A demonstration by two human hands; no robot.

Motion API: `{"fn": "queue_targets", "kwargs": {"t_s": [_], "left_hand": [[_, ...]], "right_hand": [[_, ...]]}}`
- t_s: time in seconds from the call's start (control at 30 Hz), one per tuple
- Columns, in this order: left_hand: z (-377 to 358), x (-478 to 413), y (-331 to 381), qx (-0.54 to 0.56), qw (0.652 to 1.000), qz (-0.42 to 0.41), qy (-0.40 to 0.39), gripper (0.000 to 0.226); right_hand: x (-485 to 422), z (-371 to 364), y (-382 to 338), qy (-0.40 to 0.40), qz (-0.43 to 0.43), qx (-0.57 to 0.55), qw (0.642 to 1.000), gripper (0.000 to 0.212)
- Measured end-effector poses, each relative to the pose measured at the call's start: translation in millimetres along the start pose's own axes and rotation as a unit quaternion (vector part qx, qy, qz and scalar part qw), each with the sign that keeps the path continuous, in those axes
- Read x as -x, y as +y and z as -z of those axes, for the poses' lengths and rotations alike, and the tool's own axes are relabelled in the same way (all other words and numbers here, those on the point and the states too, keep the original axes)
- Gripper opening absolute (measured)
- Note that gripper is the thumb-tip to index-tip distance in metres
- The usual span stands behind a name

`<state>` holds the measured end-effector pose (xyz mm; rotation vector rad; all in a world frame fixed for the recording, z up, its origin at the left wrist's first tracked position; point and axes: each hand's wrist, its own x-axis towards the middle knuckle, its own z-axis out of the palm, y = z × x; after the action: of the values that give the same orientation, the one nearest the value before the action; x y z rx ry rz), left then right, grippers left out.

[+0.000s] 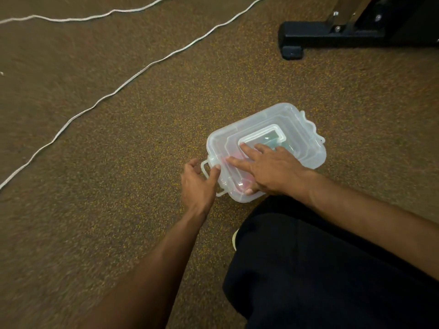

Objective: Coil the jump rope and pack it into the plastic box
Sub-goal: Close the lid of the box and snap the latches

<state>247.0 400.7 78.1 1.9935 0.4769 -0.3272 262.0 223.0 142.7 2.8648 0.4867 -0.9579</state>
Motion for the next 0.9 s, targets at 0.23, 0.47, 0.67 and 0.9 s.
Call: {"fn": "queue_targets", "kwargs": {"t_s": [0.23, 0.47, 0.67, 0.9], "left_hand": [[8.3, 1.8, 10.7, 0.174, 0.97, 0.132, -0.104, 0.024], [10.1, -13.1, 20.4, -0.03, 0.998, 0.036, -0.042, 0.023], [8.7, -15.6, 28.8, 0.001, 0.996, 0.076, -0.038, 0.025], [8.2, 1.4, 18.7, 0.051, 0.992, 0.107, -0.032, 0.045]], "right_hand": [[-0.7, 1.4, -3.3, -0.006, -0.004, 0.003, 1.0, 0.094], [-0.6, 0.0, -1.8, -0.002, 0.001, 0.004, 1.0, 0.092], [-0.6, -1.6, -1.0, 0.005, 0.004, 0.002, 1.0, 0.091], [4.3, -2.4, -1.5, 0.035, -0.013, -0.041, 0.998, 0.101]]}}
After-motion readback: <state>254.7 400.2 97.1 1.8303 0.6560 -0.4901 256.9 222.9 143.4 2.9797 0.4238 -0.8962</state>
